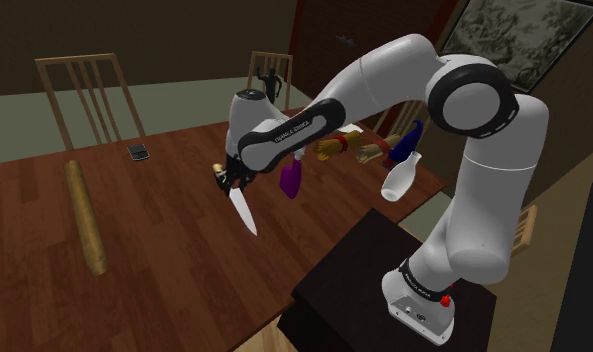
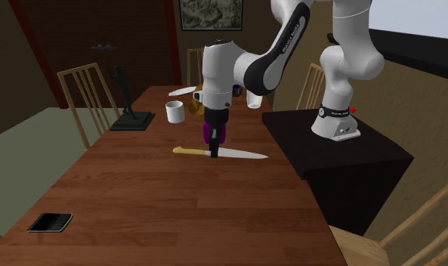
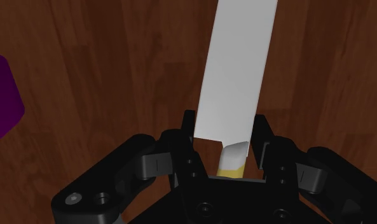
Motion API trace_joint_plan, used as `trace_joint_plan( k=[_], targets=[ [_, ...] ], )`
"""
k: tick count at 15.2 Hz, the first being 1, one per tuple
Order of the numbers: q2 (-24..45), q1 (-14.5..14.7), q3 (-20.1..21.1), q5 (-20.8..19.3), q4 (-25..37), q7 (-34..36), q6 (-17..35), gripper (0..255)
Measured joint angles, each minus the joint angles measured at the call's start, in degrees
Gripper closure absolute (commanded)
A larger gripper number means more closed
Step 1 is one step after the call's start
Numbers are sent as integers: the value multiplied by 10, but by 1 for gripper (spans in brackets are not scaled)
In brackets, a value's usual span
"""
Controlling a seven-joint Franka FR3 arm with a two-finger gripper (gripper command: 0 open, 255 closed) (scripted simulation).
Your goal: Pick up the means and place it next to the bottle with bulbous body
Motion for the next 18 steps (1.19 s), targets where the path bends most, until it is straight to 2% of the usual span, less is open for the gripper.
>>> trace_joint_plan(
  k=[18],
  targets=[
    [-82, -4, 6, 13, 36, -5, -117, 255]
  ],
)
